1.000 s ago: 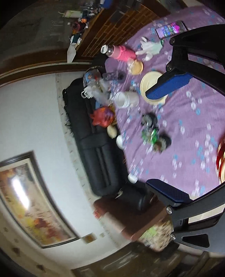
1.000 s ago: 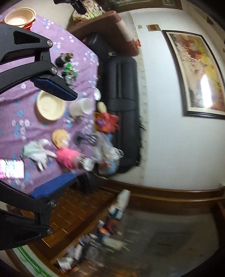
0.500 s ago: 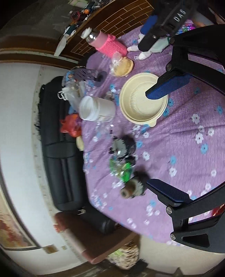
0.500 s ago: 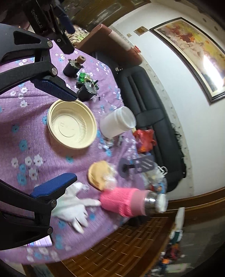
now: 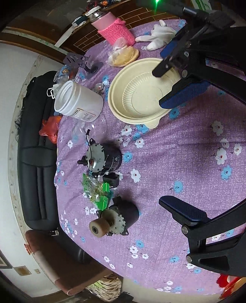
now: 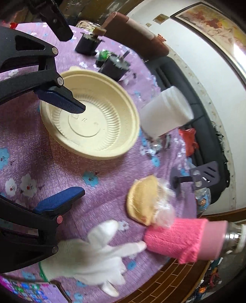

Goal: Organize plates and bowls
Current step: 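Grasp the second beige bowl rim with both grippers and lift it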

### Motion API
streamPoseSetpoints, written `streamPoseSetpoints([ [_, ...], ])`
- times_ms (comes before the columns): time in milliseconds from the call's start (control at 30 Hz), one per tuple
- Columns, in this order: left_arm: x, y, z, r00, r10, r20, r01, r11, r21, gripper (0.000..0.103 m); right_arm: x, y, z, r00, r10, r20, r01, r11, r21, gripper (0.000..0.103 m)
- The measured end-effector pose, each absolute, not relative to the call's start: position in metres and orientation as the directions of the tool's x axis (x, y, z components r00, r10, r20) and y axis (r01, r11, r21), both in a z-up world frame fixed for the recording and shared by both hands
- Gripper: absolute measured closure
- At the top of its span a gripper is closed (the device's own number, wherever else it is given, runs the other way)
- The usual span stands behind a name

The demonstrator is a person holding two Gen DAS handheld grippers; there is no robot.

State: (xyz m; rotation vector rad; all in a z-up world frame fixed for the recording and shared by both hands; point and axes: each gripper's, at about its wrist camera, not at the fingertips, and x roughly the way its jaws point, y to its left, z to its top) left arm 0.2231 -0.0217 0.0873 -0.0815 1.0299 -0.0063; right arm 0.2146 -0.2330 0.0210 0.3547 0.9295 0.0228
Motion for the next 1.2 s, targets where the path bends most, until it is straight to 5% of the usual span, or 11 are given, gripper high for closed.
streamPoseSetpoints([
  [100,0.225,-0.024,0.082,0.507,-0.059,-0.86,-0.024,0.996,-0.082,0.01,0.216,-0.229,0.012,0.596,0.173,-0.784,0.139,0.94,0.313,0.022],
  [200,0.226,-0.027,0.077,0.5,-0.07,-0.863,-0.016,0.996,-0.09,0.01,0.217,-0.227,0.009,0.593,0.209,-0.778,0.122,0.931,0.343,0.072],
  [267,0.227,-0.028,0.075,0.493,-0.084,-0.866,-0.01,0.995,-0.102,0.01,0.216,-0.228,0.01,0.581,0.25,-0.775,0.105,0.921,0.375,0.086],
  [900,0.264,-0.07,0.056,0.542,-0.079,-0.837,0.122,0.992,-0.015,0.013,0.18,-0.249,-0.01,0.615,0.413,-0.672,0.073,0.819,0.57,0.089],
  [967,0.266,-0.077,0.053,0.51,-0.127,-0.851,0.155,0.986,-0.054,0.026,0.18,-0.249,-0.01,0.613,0.416,-0.672,0.068,0.819,0.57,0.089],
  [1033,0.265,-0.087,0.049,0.46,-0.167,-0.872,0.2,0.976,-0.081,0.068,0.181,-0.249,-0.009,0.614,0.417,-0.67,0.064,0.82,0.569,0.089],
  [1200,0.249,-0.1,0.056,0.487,-0.121,-0.865,0.238,0.971,-0.002,0.079,0.175,-0.256,-0.007,0.622,0.395,-0.676,0.092,0.82,0.564,0.088],
])
